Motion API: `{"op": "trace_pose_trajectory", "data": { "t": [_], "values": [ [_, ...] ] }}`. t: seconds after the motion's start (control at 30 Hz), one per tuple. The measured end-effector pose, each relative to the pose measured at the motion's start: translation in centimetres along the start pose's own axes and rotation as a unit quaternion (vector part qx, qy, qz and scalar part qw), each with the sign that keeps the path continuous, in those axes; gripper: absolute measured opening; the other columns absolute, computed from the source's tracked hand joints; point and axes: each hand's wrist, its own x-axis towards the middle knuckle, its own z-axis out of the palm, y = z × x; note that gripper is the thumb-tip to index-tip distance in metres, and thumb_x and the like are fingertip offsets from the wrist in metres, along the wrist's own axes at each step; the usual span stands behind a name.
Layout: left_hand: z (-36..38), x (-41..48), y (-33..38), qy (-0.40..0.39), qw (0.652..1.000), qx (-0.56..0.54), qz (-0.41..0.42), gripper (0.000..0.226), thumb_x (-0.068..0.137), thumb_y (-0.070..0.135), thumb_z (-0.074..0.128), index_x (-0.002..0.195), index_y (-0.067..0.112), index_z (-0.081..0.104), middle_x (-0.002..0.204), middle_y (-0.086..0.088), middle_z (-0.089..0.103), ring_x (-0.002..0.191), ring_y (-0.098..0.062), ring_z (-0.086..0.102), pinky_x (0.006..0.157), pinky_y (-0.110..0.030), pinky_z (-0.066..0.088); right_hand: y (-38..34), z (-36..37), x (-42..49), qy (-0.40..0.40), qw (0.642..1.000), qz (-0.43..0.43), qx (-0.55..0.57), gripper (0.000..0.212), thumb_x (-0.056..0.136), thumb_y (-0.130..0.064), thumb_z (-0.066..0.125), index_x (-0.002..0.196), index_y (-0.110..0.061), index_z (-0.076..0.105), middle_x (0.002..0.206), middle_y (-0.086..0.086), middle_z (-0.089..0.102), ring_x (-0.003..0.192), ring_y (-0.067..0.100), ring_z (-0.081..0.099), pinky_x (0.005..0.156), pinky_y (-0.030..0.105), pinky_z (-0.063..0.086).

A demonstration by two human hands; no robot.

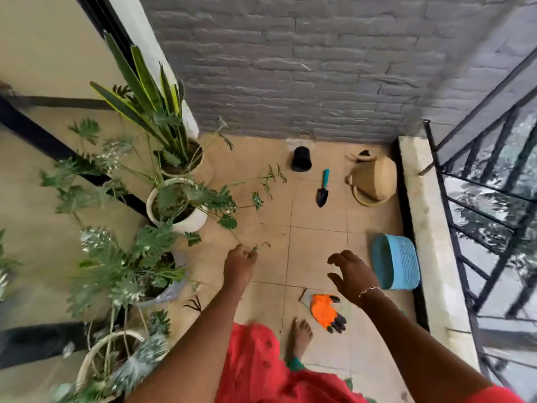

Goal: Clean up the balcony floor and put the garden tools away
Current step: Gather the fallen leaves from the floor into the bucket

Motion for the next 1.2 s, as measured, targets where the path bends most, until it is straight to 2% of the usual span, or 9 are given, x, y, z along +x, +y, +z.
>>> {"op": "trace_pose_trajectory", "data": {
  "t": [0.2, 0.33, 0.43, 0.53, 0.67, 0.73, 0.8, 0.9, 1.2],
  "values": [
    [5.0, 6.5, 0.8, 0.035, 0.992, -0.091, -0.076, 0.023, 0.093, 0.013, 0.054, 0.107, -0.004, 0.063, 0.105, -0.023, 0.066, 0.102, -0.032, 0.062, 0.084, -0.034, 0.047, -0.3, 1.2, 9.0, -0.098, 0.993, -0.051, -0.038, 0.042, 0.090, -0.030, 0.055, 0.130, -0.022, 0.044, 0.126, 0.001, 0.047, 0.117, 0.022, 0.047, 0.089, 0.029, 0.043],
    [10.7, 12.5, -1.3, 0.050, 0.973, -0.194, -0.115, 0.014, 0.095, 0.011, 0.051, 0.106, 0.009, 0.059, 0.086, -0.010, 0.063, 0.071, 0.002, 0.065, 0.063, -0.016, 0.052, 1.0, 6.5, 16.4, -0.130, 0.991, -0.029, -0.006, 0.041, 0.089, -0.026, 0.058, 0.129, -0.020, 0.046, 0.125, 0.003, 0.048, 0.116, 0.024, 0.049, 0.088, 0.030, 0.044],
    [15.8, 17.5, -5.0, 0.032, 0.964, -0.224, -0.138, 0.029, 0.091, 0.022, 0.056, 0.112, 0.003, 0.061, 0.111, -0.017, 0.064, 0.105, -0.030, 0.060, 0.092, -0.045, 0.050, 2.2, 12.3, 22.7, -0.165, 0.986, -0.001, 0.026, 0.038, 0.089, -0.020, 0.058, 0.126, -0.018, 0.049, 0.124, 0.004, 0.049, 0.114, 0.025, 0.052, 0.088, 0.031, 0.044],
    [20.1, 22.6, -9.6, 0.019, 0.960, -0.215, -0.179, 0.027, 0.091, 0.020, 0.054, 0.113, 0.004, 0.061, 0.115, -0.016, 0.063, 0.106, -0.032, 0.059, 0.093, -0.048, 0.049, 3.4, 18.4, 29.5, -0.178, 0.982, 0.029, 0.057, 0.032, 0.087, -0.017, 0.061, 0.119, -0.018, 0.055, 0.119, 0.005, 0.055, 0.108, 0.024, 0.056, 0.089, 0.032, 0.045],
    [23.7, 29.6, -14.0, 0.002, 0.958, -0.196, -0.208, 0.028, 0.096, 0.012, 0.049, 0.120, 0.000, 0.056, 0.105, -0.010, 0.061, 0.067, 0.001, 0.058, 0.057, -0.011, 0.047, 5.4, 26.8, 37.5, -0.176, 0.980, 0.059, 0.073, 0.030, 0.084, -0.016, 0.065, 0.113, -0.015, 0.059, 0.113, 0.007, 0.061, 0.107, 0.024, 0.057, 0.086, 0.029, 0.042],
    [25.5, 33.1, -16.4, -0.024, 0.957, -0.163, -0.237, 0.026, 0.097, 0.006, 0.043, 0.118, -0.006, 0.054, 0.088, -0.013, 0.056, 0.052, -0.001, 0.048, 0.040, -0.008, 0.039, 6.4, 30.7, 40.5, -0.190, 0.977, 0.065, 0.077, 0.031, 0.084, -0.020, 0.066, 0.113, -0.015, 0.059, 0.113, 0.006, 0.061, 0.107, 0.025, 0.056, 0.087, 0.029, 0.041],
    [26.5, 36.2, -17.7, -0.025, 0.958, -0.137, -0.252, 0.021, 0.096, 0.003, 0.039, 0.107, 0.001, 0.057, 0.082, -0.012, 0.053, 0.065, -0.012, 0.053, 0.049, -0.017, 0.048, 7.5, 34.2, 43.0, -0.200, 0.974, 0.072, 0.079, 0.032, 0.084, -0.024, 0.066, 0.114, -0.016, 0.057, 0.114, 0.006, 0.060, 0.108, 0.026, 0.055, 0.088, 0.030, 0.042],
    [27.8, 40.4, -19.9, -0.019, 0.967, -0.092, -0.238, 0.030, 0.094, 0.000, 0.042, 0.118, 0.001, 0.059, 0.118, -0.017, 0.062, 0.109, -0.028, 0.058, 0.086, -0.028, 0.044, 7.9, 38.7, 46.1, -0.214, 0.972, 0.063, 0.074, 0.033, 0.085, -0.024, 0.065, 0.115, -0.015, 0.056, 0.118, 0.010, 0.058, 0.108, 0.029, 0.055, 0.089, 0.034, 0.044],
    [30.7, 47.6, -24.5, -0.051, 0.965, -0.046, -0.252, 0.037, 0.097, 0.001, 0.037, 0.132, -0.001, 0.047, 0.135, -0.018, 0.051, 0.125, -0.030, 0.048, 0.083, -0.020, 0.034, 6.0, 46.3, 51.1, -0.193, 0.954, -0.205, -0.106, 0.053, 0.086, 0.004, 0.047, 0.133, -0.021, 0.045, 0.142, 0.013, 0.025, 0.118, 0.040, 0.040, 0.084, 0.046, 0.051]
  ]
}}
